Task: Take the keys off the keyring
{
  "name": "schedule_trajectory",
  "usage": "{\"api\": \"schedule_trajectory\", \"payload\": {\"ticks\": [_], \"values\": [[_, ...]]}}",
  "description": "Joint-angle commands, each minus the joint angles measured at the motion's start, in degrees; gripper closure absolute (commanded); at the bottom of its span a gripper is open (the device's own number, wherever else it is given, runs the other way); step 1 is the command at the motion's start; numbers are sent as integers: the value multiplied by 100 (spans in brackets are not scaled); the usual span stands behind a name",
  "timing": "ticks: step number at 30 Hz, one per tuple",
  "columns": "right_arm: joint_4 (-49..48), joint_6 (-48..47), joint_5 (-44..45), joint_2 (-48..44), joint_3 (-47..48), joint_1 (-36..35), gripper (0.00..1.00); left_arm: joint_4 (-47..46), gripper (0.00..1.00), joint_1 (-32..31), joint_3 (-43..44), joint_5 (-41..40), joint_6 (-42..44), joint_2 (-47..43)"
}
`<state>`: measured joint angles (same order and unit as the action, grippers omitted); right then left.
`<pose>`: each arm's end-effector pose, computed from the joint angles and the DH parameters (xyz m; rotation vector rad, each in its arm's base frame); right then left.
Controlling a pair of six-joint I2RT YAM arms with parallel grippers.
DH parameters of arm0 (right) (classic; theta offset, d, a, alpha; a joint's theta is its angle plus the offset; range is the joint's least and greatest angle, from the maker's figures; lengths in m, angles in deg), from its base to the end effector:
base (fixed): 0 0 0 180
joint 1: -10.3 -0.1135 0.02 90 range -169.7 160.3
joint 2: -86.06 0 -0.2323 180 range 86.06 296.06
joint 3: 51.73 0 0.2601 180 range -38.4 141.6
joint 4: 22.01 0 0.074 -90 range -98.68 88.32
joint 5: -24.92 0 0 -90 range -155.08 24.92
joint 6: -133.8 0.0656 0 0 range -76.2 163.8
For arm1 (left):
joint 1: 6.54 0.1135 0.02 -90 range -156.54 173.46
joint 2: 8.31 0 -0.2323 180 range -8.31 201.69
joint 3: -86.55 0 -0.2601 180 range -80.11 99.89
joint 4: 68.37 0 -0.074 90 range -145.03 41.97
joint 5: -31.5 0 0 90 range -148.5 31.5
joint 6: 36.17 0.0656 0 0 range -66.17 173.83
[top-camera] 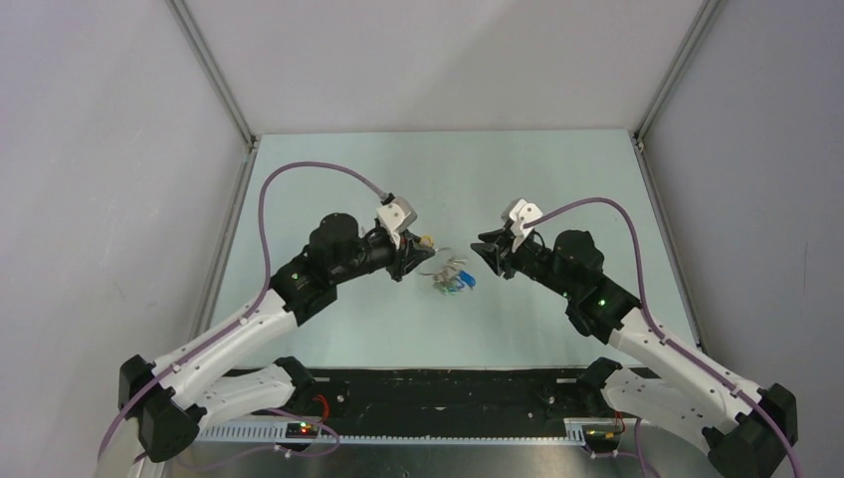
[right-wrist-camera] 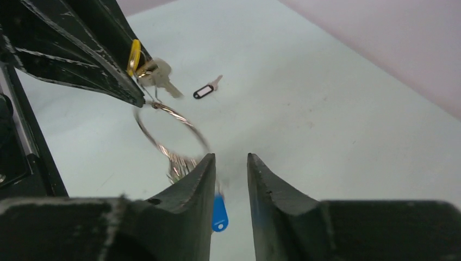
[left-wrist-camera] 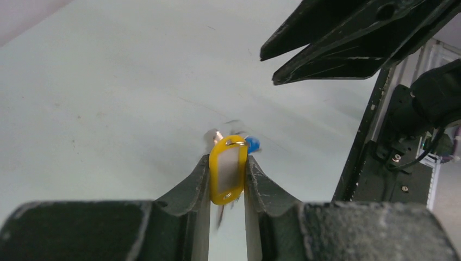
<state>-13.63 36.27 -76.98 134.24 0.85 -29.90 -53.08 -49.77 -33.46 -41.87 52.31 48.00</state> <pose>0.1916 0.1796 0.2970 -0.8220 1.4578 0.6036 0.1946 -0.2087 0.2959 0.8536 1.6292 -0.8137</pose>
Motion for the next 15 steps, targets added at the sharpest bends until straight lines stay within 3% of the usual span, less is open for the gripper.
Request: {"api": "schedule_trajectory", "payload": {"ticks": [1,5,10,15], "values": [[-472,176,-104,135,-106,27,64,758,100,14,441,170,98,7],[-649,-49,-520,72,-270,34,59,1410,100,13,733,451,464,90],[-1127,-319,-1766,63,-412,8,55,2234,100,6,1227,774,898,305],[-1446,-432,-2050,269,-418,-199,54,2540,100,-11,1453,659,1029,363]]}}
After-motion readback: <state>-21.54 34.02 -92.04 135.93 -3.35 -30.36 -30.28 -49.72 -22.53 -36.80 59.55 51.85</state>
